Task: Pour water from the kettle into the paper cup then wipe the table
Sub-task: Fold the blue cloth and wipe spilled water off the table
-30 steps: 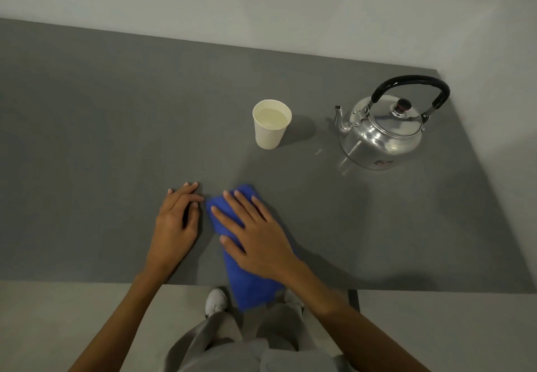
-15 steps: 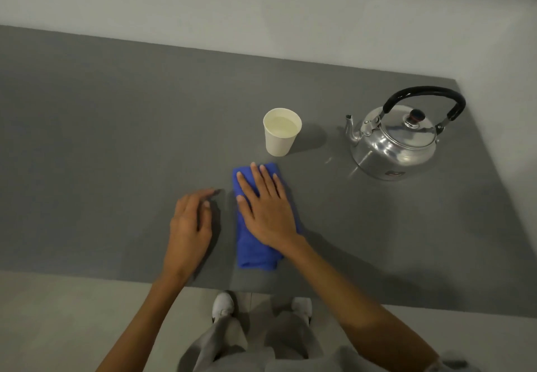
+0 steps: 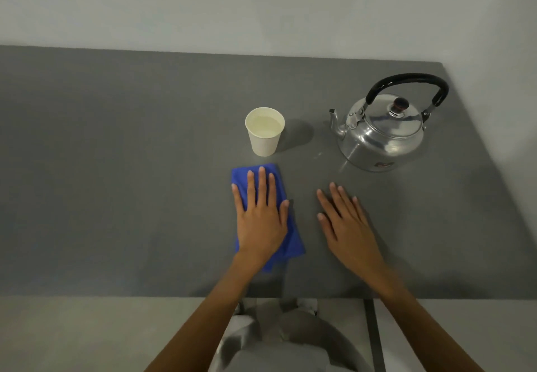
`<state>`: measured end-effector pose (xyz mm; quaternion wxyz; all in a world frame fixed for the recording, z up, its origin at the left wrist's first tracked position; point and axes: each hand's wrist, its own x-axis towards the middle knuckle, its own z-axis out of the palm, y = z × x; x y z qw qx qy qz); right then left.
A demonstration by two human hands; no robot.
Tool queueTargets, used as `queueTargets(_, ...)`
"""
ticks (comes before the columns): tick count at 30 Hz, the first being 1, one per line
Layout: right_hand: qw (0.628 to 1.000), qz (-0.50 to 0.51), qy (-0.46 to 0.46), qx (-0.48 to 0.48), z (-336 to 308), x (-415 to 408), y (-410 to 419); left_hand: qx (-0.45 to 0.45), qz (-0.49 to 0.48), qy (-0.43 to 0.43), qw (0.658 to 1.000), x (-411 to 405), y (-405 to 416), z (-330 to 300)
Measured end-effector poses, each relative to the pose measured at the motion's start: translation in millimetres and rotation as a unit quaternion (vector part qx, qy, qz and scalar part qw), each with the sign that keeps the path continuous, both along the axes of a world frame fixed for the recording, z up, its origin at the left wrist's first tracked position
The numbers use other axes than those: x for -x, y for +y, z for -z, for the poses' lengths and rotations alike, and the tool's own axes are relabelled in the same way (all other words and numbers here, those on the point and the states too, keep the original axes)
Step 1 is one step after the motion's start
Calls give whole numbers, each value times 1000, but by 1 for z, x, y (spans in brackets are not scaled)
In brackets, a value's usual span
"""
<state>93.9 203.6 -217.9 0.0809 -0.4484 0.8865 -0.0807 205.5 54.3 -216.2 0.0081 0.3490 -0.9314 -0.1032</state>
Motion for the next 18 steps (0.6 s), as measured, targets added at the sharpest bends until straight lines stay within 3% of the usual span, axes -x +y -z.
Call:
queueTargets(4, 1000, 0, 10, -8, 2, 6, 4, 11, 50, 7, 999, 1, 24, 0)
queueTargets(9, 1000, 1, 23, -4, 0, 4, 6, -6, 92, 12, 996, -56, 43, 8)
queueTargets(14, 1000, 0, 27, 1, -1, 3, 4, -14, -18, -3, 1000, -120, -1, 4)
queueTargets(18, 999, 3, 33, 0, -1, 3, 4, -13, -94, 6, 995, -122, -55, -4)
